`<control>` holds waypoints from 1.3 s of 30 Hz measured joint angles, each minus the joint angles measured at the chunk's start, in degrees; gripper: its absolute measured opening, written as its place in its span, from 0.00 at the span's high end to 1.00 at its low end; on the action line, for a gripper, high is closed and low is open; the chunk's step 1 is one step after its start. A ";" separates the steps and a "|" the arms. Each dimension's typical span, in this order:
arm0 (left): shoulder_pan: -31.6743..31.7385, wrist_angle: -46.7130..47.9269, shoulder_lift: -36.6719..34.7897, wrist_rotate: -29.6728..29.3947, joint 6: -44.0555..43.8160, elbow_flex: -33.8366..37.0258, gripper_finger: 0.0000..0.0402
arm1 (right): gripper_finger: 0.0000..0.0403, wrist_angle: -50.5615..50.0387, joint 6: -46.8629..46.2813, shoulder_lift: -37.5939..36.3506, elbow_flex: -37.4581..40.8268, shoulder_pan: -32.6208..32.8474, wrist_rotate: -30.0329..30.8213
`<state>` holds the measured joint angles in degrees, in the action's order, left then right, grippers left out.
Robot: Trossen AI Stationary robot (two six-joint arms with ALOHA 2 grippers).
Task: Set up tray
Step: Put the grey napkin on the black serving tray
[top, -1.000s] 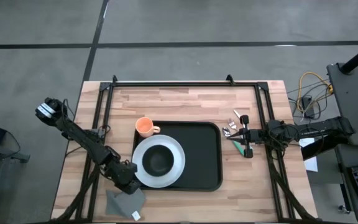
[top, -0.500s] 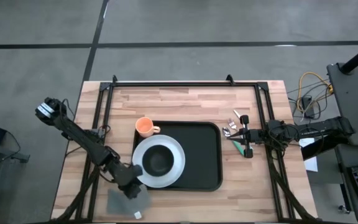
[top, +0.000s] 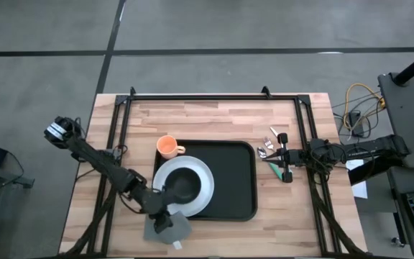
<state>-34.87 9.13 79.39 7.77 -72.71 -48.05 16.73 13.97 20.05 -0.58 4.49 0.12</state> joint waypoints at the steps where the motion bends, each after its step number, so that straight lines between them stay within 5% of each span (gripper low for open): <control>1: 0.67 -0.04 0.63 0.85 0.66 0.00 1.00 | 0.98 0.02 -0.01 0.00 0.00 0.00 -0.02; 11: 6.43 -10.75 8.54 7.52 10.29 -0.66 1.00 | 0.98 0.00 0.01 0.02 0.00 -0.02 0.00; 20: 8.83 -10.90 17.10 11.36 22.61 -10.94 1.00 | 0.98 0.00 -0.01 0.02 0.00 0.00 0.00; 30: 9.71 4.04 24.34 12.62 32.08 -25.45 1.00 | 0.98 0.00 -0.01 0.02 0.00 0.00 -0.01; 39: 14.62 2.82 24.50 8.65 38.42 -25.78 1.00 | 0.98 0.00 0.00 0.02 0.00 0.00 -0.02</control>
<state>-20.25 11.95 103.90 16.43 -34.29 -73.83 16.73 13.97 20.08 -0.58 4.49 0.10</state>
